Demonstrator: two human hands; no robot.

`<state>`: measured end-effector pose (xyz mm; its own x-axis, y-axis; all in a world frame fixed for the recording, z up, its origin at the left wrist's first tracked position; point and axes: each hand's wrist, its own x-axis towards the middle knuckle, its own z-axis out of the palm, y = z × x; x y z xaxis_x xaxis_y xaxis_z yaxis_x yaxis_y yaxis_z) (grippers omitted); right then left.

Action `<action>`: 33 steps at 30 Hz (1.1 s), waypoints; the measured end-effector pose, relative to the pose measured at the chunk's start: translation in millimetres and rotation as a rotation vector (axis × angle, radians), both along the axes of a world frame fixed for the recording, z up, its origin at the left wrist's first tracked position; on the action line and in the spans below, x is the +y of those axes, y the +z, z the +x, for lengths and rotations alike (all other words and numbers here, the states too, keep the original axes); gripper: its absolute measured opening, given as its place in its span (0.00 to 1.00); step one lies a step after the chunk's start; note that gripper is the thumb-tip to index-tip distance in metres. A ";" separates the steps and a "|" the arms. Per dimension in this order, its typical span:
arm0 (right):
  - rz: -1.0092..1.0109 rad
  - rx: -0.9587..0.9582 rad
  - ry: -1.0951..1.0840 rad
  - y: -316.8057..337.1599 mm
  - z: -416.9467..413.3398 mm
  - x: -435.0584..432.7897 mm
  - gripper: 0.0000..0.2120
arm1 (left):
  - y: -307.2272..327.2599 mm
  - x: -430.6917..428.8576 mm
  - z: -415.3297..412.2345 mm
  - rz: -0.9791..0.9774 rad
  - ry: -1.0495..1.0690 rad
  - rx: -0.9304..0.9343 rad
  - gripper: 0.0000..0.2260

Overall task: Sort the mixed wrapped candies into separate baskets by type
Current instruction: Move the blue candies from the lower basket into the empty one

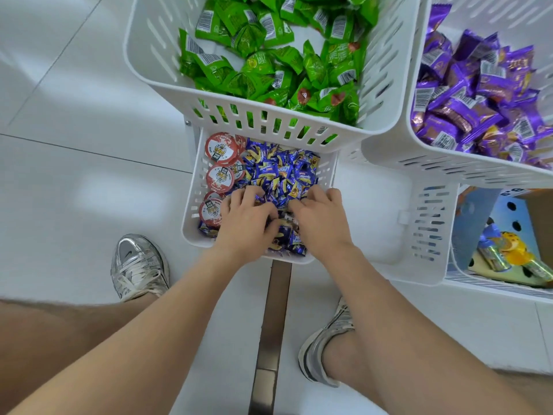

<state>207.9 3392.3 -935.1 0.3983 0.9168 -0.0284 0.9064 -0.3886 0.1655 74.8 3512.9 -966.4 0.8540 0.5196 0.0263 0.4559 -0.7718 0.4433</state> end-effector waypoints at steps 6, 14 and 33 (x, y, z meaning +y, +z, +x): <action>0.454 0.088 -0.189 -17.9 -6.5 -40.0 0.12 | 4.9 -25.7 32.9 0.119 0.110 0.261 0.18; 0.659 0.536 -0.398 -25.8 -9.9 -45.5 0.12 | 10.0 -24.3 54.0 -0.062 0.216 0.442 0.18; 0.675 0.568 -0.445 -23.7 -7.5 -41.5 0.14 | 14.8 -33.5 36.5 -0.081 0.193 0.006 0.14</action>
<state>200.3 3350.8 -958.8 0.7996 0.5809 0.1520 0.5308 -0.5656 -0.6312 111.3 3479.5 -951.7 0.7386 0.6736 -0.0268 0.5945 -0.6321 0.4970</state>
